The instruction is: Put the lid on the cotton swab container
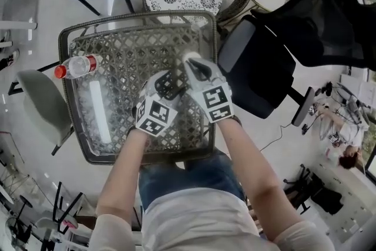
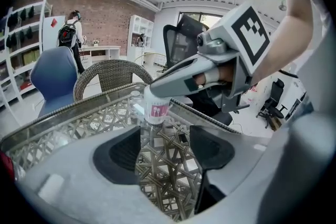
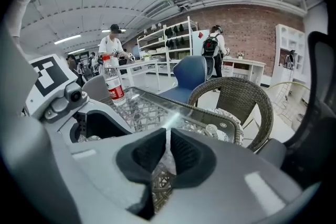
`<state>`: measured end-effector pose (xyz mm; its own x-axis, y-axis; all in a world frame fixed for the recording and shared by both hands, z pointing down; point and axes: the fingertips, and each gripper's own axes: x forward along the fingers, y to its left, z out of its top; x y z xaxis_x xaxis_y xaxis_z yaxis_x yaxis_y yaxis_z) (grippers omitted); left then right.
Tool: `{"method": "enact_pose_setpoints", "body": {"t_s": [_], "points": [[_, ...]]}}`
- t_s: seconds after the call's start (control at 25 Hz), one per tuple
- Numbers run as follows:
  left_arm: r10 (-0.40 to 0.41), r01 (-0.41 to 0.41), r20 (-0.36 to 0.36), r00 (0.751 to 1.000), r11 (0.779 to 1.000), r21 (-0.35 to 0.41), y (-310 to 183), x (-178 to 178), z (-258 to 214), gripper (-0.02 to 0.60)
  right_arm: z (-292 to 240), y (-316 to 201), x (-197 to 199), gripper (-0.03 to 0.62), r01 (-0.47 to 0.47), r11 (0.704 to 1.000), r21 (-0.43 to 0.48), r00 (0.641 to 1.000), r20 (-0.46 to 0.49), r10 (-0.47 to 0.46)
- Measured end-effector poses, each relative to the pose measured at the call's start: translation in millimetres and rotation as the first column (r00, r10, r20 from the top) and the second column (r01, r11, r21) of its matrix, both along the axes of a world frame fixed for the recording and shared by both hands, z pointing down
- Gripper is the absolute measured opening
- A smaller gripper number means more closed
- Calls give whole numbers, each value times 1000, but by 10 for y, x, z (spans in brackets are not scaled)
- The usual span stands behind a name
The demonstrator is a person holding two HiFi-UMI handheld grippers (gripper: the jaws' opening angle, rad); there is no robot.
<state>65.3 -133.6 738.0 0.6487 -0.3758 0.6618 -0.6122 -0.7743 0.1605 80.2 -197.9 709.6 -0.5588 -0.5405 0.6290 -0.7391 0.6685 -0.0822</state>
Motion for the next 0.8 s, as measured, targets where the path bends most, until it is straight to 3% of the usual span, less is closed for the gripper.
{"method": "enact_pose_setpoints", "body": {"t_s": [0.28,0.44,0.48,0.52,0.56,0.8], "points": [[-39,39,7,999,999,7,49,-176,-80,279,30,13,-8,30,-7,1000,-19,1000,-8,7],[-75,76,-27,997,997,22,35,-251,-268,266,-100,21,12,81,-27,1000,-2,1000,8,27],[-97,99,-52,994,995,25,18,-282,-354,193,-157,31,13,80,-31,1000,1,999,12,31],[-127,130,-84,988,991,28,-4,-319,-451,72,-215,47,13,80,-35,999,2,999,18,35],[-162,166,-111,981,986,30,-31,-363,-546,16,-275,65,13,80,-38,999,3,999,28,38],[-316,327,-150,937,944,51,-156,-659,-963,8,-710,174,-35,9,-67,998,-19,987,148,69]]}}
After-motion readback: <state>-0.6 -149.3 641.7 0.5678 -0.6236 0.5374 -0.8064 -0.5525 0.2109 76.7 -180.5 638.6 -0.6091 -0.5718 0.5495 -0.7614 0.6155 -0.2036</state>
